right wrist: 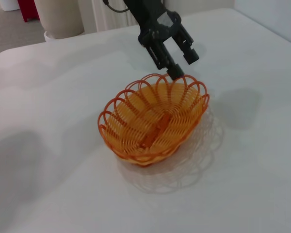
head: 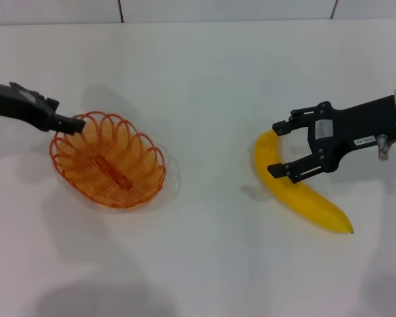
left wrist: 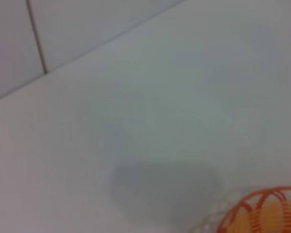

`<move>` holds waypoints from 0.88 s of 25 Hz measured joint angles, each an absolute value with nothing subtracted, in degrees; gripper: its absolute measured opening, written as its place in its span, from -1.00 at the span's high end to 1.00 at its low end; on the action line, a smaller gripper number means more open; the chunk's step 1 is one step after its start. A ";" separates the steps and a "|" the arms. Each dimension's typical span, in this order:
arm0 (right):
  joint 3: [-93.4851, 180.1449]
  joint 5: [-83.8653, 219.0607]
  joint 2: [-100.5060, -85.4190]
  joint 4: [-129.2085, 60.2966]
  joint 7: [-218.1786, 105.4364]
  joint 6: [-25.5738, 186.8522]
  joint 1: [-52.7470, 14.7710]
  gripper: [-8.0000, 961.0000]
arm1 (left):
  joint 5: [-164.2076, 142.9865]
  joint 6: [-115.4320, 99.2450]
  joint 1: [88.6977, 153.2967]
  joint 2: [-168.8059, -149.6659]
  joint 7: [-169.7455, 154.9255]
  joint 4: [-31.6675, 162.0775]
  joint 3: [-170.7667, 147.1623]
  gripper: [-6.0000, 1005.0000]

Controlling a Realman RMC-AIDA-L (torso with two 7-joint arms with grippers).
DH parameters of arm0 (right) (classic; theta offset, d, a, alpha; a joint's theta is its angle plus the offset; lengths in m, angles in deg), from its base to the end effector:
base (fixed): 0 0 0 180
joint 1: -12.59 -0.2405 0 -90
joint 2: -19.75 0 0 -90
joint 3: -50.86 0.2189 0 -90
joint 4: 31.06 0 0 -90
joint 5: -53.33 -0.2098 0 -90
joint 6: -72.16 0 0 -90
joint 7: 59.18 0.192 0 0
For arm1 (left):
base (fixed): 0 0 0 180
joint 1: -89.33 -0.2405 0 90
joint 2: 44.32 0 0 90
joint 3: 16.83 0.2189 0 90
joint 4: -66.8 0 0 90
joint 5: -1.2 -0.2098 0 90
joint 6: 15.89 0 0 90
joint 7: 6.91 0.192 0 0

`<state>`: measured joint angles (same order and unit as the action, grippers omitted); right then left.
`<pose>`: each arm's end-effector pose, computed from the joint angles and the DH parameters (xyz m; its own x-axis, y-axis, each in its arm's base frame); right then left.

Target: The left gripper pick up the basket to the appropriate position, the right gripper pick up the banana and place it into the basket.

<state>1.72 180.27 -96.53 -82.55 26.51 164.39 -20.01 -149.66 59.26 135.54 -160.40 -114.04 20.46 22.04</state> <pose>0.2172 0.3357 -0.0054 0.9579 -0.2447 -0.1499 -0.2674 -0.9507 -0.1572 -0.2357 0.4160 0.0159 0.8413 0.5395 0.0333 0.4932 -0.7410 -0.4556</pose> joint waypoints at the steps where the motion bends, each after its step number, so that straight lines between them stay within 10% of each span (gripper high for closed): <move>1: 1.73 180.28 -96.53 -82.54 26.51 164.38 -20.02 -0.85 | -149.78 59.03 135.60 -160.40 -114.18 20.89 22.44 -0.46; 22: 1.73 180.33 -96.46 -82.57 27.21 164.35 -20.10 -0.85 | -150.73 50.15 137.76 -160.65 -113.41 28.95 25.57 -0.43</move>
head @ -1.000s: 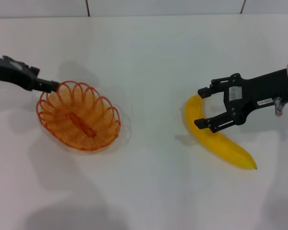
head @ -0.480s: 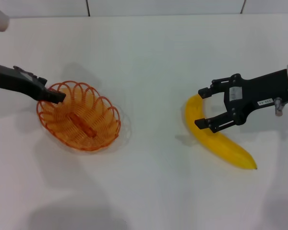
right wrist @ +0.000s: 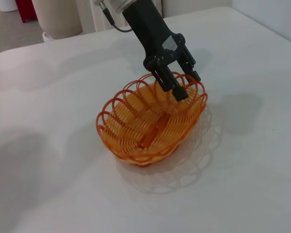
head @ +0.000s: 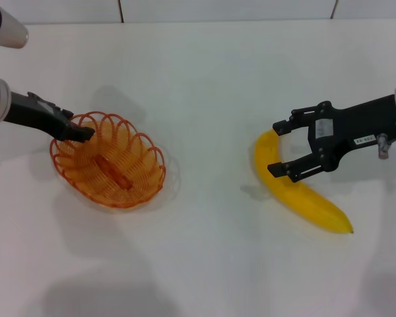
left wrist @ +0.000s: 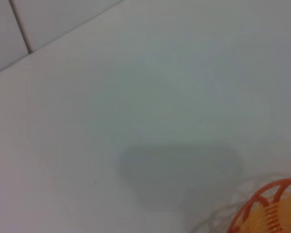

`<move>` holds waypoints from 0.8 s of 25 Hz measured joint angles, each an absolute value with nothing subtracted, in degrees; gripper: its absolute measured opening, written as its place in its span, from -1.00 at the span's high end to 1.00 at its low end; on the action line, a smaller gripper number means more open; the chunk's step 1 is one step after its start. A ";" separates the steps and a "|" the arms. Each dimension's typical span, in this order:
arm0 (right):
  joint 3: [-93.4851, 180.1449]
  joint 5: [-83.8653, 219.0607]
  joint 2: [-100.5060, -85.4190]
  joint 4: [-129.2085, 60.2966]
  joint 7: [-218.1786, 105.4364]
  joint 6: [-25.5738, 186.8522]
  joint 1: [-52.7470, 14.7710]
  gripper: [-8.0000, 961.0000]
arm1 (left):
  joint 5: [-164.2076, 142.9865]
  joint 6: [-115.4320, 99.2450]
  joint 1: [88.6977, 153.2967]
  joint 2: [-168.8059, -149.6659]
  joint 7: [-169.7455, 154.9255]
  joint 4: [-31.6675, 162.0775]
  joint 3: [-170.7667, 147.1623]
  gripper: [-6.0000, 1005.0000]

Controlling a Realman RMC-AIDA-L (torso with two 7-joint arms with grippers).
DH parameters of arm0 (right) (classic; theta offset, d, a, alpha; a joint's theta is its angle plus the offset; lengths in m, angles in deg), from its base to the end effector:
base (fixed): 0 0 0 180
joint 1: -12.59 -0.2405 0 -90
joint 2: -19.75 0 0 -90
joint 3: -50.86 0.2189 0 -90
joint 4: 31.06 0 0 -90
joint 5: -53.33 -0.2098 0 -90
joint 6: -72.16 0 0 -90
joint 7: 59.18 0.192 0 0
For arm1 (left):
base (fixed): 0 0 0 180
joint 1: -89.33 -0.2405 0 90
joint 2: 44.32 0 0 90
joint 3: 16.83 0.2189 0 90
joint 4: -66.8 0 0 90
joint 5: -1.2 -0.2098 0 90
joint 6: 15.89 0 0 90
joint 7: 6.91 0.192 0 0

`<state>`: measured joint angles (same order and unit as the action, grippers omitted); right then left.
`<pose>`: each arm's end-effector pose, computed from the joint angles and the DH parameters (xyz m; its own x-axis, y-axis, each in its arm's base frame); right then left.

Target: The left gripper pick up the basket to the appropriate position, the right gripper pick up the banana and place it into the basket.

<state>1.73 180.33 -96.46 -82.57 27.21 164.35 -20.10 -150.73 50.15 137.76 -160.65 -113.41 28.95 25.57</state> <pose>0.2171 0.3363 -0.0049 0.9553 -0.2547 -0.1500 -0.2774 -0.9478 -0.1572 -0.2442 0.4224 -0.0134 0.8455 0.5333 -0.0245 0.4586 -0.7491 -0.4780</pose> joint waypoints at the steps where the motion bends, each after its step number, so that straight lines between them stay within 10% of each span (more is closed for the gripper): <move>1: 1.73 180.33 -96.46 -82.57 27.21 164.35 -20.10 -0.85 | -150.72 50.15 137.76 -160.66 -113.36 28.96 25.58 -0.35; 20: 1.74 180.33 -96.44 -82.49 27.30 163.24 -19.72 -0.85 | -144.39 59.66 135.97 -160.38 -112.07 22.51 25.19 0.66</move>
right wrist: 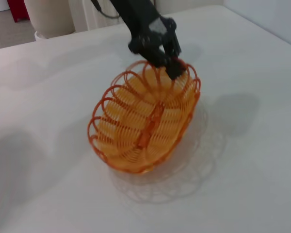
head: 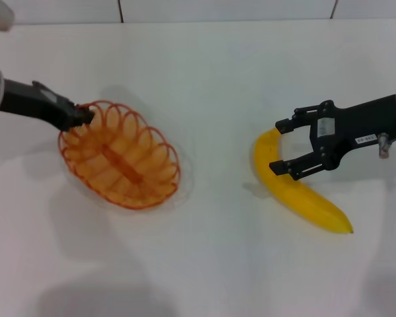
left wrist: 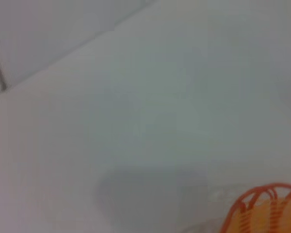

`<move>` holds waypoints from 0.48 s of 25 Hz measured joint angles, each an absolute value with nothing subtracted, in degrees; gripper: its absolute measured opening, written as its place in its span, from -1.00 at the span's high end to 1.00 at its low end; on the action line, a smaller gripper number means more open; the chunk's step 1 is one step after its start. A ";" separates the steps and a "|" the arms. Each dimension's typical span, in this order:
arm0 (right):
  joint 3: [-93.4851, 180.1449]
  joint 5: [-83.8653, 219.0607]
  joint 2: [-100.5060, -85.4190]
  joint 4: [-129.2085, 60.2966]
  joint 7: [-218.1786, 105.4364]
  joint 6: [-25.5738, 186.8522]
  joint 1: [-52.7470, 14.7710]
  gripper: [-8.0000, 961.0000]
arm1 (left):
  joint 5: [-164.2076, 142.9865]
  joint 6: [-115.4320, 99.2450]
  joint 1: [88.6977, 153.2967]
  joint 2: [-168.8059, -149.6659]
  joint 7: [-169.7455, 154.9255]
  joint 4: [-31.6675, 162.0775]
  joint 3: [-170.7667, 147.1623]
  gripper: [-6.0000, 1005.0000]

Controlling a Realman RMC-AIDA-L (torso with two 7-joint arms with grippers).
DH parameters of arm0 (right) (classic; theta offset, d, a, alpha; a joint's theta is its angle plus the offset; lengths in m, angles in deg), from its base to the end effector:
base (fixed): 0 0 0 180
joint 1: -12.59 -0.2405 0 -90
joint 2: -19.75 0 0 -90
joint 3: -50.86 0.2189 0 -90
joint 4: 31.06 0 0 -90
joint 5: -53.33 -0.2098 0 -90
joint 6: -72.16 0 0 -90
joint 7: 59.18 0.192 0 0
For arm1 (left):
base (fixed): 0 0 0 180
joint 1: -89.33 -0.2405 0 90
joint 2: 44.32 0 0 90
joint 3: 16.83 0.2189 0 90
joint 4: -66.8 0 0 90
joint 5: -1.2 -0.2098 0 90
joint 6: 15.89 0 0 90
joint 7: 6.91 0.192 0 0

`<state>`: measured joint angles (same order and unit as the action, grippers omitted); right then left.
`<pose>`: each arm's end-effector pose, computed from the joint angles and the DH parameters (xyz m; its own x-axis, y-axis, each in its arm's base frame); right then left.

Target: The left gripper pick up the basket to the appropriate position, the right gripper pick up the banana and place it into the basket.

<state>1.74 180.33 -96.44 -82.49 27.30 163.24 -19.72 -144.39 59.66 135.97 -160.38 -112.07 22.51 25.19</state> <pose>0.2209 0.3382 -0.0044 0.9530 -0.2638 -0.1492 -0.2881 -0.9415 -0.1752 -0.2185 0.4134 -0.0001 0.8689 0.4922 0.0518 0.4709 -0.7897 -0.3932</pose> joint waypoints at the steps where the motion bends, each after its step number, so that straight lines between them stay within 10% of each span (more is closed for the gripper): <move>1: 1.74 180.33 -96.43 -82.48 27.30 163.23 -19.71 -0.85 | -142.99 61.09 135.55 -160.36 -112.34 21.30 25.16 0.70; 12: 1.70 180.33 -96.51 -82.47 27.57 163.47 -20.06 -0.85 | -132.04 61.38 133.79 -160.55 -115.85 23.37 24.86 0.82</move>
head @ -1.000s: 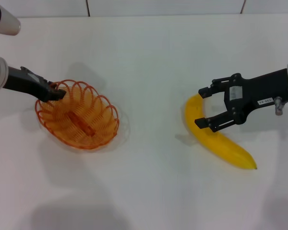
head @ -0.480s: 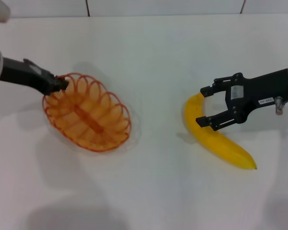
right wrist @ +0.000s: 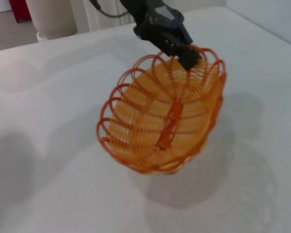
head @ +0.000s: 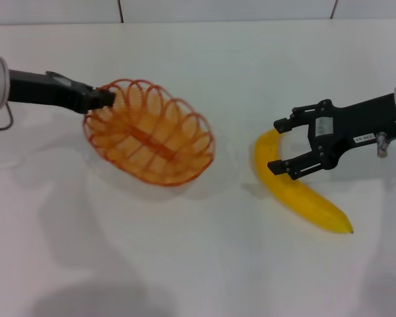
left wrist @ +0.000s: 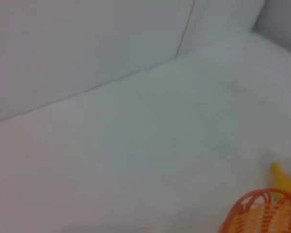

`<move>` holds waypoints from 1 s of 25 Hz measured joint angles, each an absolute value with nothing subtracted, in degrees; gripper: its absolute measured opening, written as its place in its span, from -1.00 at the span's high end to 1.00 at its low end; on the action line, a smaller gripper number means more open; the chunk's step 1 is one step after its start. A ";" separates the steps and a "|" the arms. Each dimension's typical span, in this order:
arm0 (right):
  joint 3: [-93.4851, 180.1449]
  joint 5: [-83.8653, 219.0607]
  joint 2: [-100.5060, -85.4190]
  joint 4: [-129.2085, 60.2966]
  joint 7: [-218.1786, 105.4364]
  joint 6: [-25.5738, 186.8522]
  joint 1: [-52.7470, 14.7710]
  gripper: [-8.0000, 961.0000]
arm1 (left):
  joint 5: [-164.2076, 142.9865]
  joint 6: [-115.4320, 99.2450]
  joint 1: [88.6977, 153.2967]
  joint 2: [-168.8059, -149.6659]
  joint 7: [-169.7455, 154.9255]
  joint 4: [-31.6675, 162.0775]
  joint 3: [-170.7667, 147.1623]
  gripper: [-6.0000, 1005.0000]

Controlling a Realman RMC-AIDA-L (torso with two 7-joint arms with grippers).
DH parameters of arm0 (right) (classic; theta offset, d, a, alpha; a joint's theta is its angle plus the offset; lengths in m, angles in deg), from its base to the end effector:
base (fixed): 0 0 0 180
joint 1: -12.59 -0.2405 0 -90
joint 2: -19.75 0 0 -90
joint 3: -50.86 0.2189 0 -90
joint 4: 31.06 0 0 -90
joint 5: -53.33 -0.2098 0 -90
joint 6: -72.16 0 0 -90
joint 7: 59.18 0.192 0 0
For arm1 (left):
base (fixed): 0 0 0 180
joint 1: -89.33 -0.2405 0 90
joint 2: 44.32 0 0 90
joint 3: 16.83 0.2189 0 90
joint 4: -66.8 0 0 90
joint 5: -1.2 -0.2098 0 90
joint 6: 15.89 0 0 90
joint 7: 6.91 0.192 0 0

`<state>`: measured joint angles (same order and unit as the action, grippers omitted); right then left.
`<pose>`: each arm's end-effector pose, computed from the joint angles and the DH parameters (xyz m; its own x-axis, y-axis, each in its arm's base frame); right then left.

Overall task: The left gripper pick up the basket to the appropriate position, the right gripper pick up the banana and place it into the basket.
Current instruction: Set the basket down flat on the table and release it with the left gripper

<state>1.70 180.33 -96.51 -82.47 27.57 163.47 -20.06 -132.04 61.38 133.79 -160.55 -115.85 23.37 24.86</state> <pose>0.2184 0.3385 -0.0051 0.9530 -0.2627 -0.1507 -0.2867 -0.9430 -0.1690 -0.1954 0.4092 -0.0039 0.7879 0.5525 0.2720 0.6140 -0.7387 -0.2780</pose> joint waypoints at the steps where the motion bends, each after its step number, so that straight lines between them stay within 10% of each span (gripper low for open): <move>1: 1.56 180.33 -96.49 -82.48 27.82 163.56 -20.08 -0.85 | -131.29 61.02 133.67 -160.55 -115.93 23.92 24.74 0.82; 25: -5.81 180.42 -96.35 -82.55 30.24 163.32 -21.52 -0.84 | -124.32 43.83 130.48 -160.81 -116.60 37.08 22.20 0.82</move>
<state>-5.81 180.42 -96.35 -82.55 30.24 163.32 -21.52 -124.32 43.83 130.48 -160.81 -116.60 37.08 22.20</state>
